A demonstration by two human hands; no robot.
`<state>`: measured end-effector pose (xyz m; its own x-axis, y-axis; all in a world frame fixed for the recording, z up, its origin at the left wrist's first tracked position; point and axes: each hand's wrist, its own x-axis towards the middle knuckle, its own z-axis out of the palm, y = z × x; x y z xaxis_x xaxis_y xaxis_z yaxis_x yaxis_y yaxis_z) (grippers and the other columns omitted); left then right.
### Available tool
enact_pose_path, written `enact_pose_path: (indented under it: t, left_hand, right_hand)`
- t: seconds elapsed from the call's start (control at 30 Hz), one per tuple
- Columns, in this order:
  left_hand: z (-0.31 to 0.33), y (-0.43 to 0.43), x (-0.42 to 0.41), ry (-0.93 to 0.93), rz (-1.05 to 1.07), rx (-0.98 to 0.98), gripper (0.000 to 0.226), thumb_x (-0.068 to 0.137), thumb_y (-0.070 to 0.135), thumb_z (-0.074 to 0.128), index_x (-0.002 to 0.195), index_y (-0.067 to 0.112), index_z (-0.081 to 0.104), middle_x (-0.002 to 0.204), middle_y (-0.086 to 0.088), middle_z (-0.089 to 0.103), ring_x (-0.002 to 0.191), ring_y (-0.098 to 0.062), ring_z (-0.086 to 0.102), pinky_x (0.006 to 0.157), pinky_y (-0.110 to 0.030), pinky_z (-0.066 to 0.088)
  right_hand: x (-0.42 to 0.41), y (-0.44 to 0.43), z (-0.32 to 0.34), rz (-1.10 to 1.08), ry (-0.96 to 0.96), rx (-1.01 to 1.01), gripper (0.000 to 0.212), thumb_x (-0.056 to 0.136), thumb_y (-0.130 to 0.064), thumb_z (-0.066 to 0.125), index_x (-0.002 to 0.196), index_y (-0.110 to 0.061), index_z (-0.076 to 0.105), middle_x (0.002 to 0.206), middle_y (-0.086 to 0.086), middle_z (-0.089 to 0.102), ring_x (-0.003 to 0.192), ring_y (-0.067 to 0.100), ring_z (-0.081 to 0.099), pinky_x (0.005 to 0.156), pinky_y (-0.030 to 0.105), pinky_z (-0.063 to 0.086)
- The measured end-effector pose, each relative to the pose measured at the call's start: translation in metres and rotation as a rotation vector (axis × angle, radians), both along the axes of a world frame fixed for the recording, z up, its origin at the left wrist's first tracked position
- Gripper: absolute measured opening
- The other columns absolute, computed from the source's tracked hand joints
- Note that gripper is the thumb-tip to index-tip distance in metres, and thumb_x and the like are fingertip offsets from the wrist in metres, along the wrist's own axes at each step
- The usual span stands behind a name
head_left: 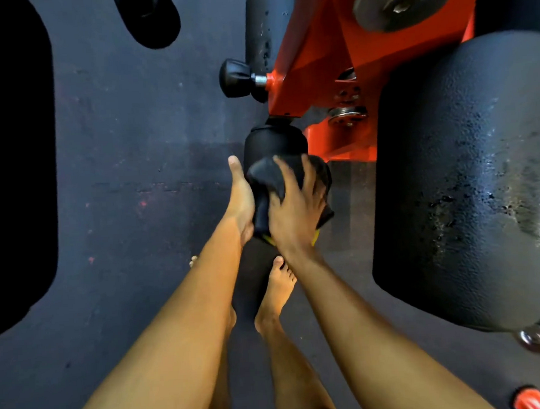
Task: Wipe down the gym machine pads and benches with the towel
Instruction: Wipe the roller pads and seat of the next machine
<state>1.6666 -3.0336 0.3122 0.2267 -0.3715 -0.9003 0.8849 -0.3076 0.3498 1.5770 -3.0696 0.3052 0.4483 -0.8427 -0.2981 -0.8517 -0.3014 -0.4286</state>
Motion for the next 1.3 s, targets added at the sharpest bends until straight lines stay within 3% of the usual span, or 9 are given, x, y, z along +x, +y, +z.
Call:
enact_pose_path:
  t: [0.1,0.23,0.33,0.43,0.67,0.87,1.03,1.13,1.3]
  left_hand:
    - [0.016,-0.001,-0.014,-0.071,-0.004,-0.052,0.071,0.102,0.069,0.011,0.124,0.027,0.065,0.126,-0.009,0.071,0.119,-0.018,0.067,0.109,-0.041,0.049]
    - [0.012,0.007,-0.01,-0.071,-0.043,-0.057,0.066,0.102,0.069,0.013,0.115,0.031,0.065,0.098,0.004,0.079,0.089,-0.005,0.074,0.074,-0.023,0.06]
    - [0.002,0.009,0.006,-0.081,-0.053,-0.062,0.083,0.098,0.075,0.01,0.142,0.022,0.056,0.13,-0.005,0.07,0.115,-0.013,0.068,0.096,-0.032,0.055]
    - [-0.004,0.004,0.01,-0.08,-0.061,-0.038,0.082,0.099,0.074,0.008,0.129,0.023,0.064,0.113,-0.003,0.075,0.099,-0.009,0.073,0.079,-0.026,0.057]
    - [0.005,0.0,0.003,-0.042,-0.079,-0.036,0.067,0.101,0.071,0.012,0.133,0.029,0.053,0.104,0.0,0.071,0.106,-0.016,0.067,0.104,-0.038,0.05]
    - [0.005,0.0,-0.005,-0.157,-0.067,-0.096,0.058,0.108,0.056,0.018,0.139,0.022,0.053,0.133,0.001,0.065,0.118,-0.011,0.063,0.11,-0.027,0.045]
    - [0.001,0.001,-0.002,-0.136,-0.135,-0.058,0.057,0.105,0.062,0.011,0.112,0.036,0.061,0.089,0.001,0.075,0.071,-0.002,0.069,0.075,-0.023,0.055]
    - [0.019,0.001,-0.001,-0.142,-0.161,-0.069,0.064,0.105,0.06,0.007,0.146,0.028,0.044,0.119,0.006,0.056,0.098,0.001,0.058,0.086,-0.017,0.046]
    - [-0.009,0.003,-0.003,-0.138,-0.236,-0.082,0.113,0.072,0.102,0.026,0.158,0.03,0.035,0.158,0.0,0.044,0.142,-0.015,0.046,0.114,-0.035,0.042]
  right_hand:
    - [0.048,-0.037,-0.002,-0.073,0.033,-0.045,0.055,0.099,-0.036,0.062,0.152,-0.041,0.045,0.167,0.002,0.027,0.151,0.035,0.024,0.116,0.058,0.03]
    - [0.047,-0.04,-0.005,0.001,0.01,-0.081,0.056,0.098,-0.039,0.063,0.152,-0.038,0.045,0.168,0.004,0.026,0.153,0.036,0.022,0.115,0.06,0.033]
    - [0.009,-0.021,-0.011,0.174,-0.013,-0.128,0.065,0.094,-0.037,0.068,0.154,-0.04,0.043,0.17,0.004,0.02,0.154,0.039,0.02,0.116,0.062,0.032]
    - [-0.002,-0.024,-0.021,0.239,-0.039,-0.125,0.071,0.089,-0.037,0.068,0.154,-0.04,0.042,0.171,0.004,0.018,0.154,0.042,0.018,0.119,0.063,0.029]
    - [0.041,-0.049,-0.02,-0.526,-0.191,0.133,0.065,0.096,-0.052,0.057,0.154,-0.027,0.042,0.155,0.007,0.045,0.141,0.031,0.046,0.113,0.047,0.039]
    - [0.037,-0.03,-0.023,0.33,0.061,-0.227,0.064,0.088,-0.064,0.056,0.148,-0.044,0.049,0.168,0.007,0.024,0.154,0.045,0.015,0.118,0.064,0.021]
    - [0.041,-0.045,-0.029,-0.174,-0.075,-0.101,0.072,0.08,-0.063,0.062,0.146,-0.035,0.049,0.159,0.007,0.037,0.146,0.04,0.036,0.114,0.054,0.037]
    - [0.046,-0.058,-0.03,-0.676,-0.182,0.189,0.071,0.087,-0.066,0.059,0.147,-0.028,0.046,0.147,0.009,0.049,0.132,0.036,0.052,0.107,0.049,0.045]
    - [0.034,-0.036,-0.019,0.006,-0.01,-0.164,0.069,0.089,-0.061,0.061,0.152,-0.037,0.046,0.163,0.011,0.031,0.149,0.04,0.03,0.116,0.056,0.032]
